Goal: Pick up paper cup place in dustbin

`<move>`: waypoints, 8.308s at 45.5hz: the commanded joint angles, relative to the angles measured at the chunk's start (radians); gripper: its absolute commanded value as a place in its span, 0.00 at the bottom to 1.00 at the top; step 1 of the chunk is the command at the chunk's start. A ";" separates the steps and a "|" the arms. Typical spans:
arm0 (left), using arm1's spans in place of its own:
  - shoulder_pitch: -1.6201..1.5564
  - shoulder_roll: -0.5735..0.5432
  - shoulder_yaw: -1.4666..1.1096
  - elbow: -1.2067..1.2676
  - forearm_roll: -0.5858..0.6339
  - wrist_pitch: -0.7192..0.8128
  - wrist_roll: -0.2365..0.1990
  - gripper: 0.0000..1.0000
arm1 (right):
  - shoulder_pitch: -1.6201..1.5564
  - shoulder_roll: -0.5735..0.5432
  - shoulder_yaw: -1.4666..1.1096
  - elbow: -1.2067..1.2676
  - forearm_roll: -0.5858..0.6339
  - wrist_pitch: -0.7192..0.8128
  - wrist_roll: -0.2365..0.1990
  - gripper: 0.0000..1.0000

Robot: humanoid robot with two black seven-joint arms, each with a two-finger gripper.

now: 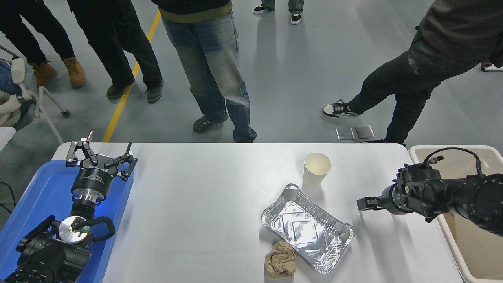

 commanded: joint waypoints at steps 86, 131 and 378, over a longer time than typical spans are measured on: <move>-0.001 0.003 0.004 0.001 -0.002 0.000 -0.003 0.99 | 1.519 -0.072 -0.242 1.165 0.262 0.485 0.059 1.00; -0.001 0.003 0.006 0.001 0.000 0.000 -0.003 0.99 | 0.401 0.130 -0.075 0.280 0.180 -0.131 -0.036 1.00; -0.001 0.005 0.008 0.000 0.000 0.000 -0.002 0.99 | -0.018 -0.601 0.433 0.198 0.223 -0.362 -0.102 1.00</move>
